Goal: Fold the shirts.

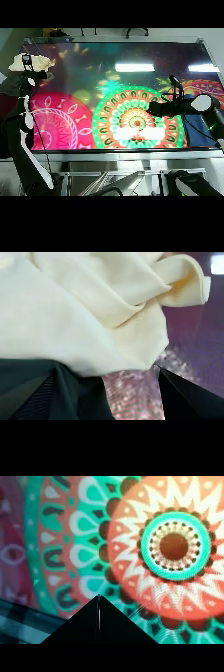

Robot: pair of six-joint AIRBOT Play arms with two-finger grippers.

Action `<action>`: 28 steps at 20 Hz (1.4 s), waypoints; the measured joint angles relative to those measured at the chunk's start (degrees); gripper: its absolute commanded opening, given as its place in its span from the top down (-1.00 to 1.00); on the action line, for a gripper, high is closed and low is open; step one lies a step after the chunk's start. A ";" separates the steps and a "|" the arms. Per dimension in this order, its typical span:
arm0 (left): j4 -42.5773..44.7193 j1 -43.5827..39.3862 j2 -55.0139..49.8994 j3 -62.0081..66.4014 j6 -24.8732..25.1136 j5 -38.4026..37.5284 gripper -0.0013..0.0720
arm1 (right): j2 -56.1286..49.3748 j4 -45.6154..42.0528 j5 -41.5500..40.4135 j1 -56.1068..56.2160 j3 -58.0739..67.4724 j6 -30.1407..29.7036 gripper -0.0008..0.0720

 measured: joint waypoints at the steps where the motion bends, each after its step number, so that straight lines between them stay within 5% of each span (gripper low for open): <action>1: 0.00 -0.37 0.07 0.04 1.16 0.66 -0.95 | 0.00 -0.02 0.02 0.00 0.00 0.00 0.93; 4: 0.22 -1.36 0.33 0.07 6.12 2.56 -0.65 | 0.00 -0.02 0.02 0.00 0.00 0.00 0.93; 9: 0.35 -1.73 0.37 -0.72 17.11 4.50 -0.66 | 0.00 0.00 0.02 0.00 0.00 0.00 0.93; 24: 0.22 -1.14 -1.60 -0.96 30.56 4.76 -0.65 | 0.00 -0.02 0.02 0.00 0.00 0.00 0.93; 25: 0.24 -1.07 -1.86 -0.96 31.04 5.25 -0.47 | 0.00 0.00 0.00 0.00 0.00 0.00 0.93; 26: 0.22 -1.03 -2.08 -0.96 31.32 5.95 0.52 | 0.00 0.00 0.00 0.00 0.00 0.00 0.93; 28: 0.24 -0.96 -2.27 -0.85 32.06 7.91 0.93 | 0.00 -0.02 0.00 0.00 0.00 0.00 0.93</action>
